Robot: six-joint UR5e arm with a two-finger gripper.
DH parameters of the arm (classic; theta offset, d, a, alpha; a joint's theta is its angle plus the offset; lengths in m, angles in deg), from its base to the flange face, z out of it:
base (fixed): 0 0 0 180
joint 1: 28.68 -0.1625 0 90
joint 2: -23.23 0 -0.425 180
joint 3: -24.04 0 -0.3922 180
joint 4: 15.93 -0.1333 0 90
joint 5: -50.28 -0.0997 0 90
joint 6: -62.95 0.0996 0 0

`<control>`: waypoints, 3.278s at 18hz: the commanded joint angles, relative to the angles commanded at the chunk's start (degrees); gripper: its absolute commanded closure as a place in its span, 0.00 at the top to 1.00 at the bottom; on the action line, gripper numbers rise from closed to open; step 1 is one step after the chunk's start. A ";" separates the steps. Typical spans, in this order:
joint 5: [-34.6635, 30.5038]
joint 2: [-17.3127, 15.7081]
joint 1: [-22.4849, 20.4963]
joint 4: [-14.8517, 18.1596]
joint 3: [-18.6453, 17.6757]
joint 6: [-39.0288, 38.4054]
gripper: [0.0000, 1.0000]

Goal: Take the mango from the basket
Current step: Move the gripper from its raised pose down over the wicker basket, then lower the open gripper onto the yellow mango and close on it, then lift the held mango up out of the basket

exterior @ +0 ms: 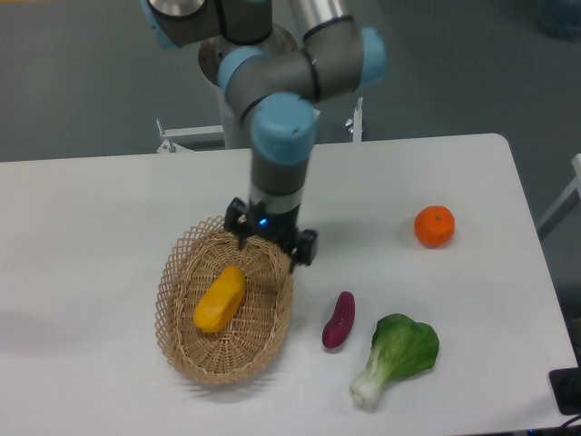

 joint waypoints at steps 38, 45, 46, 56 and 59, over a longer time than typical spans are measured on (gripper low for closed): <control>-7.21 2.21 3.88 -6.51 2.54 -2.12 0.55; -5.63 0.89 -4.90 -1.60 7.99 3.76 0.55; -4.75 0.28 -6.74 0.24 8.95 4.82 0.55; -1.41 -3.07 -20.81 14.93 15.64 23.10 0.55; -1.49 -3.33 -23.97 16.51 15.99 28.10 0.55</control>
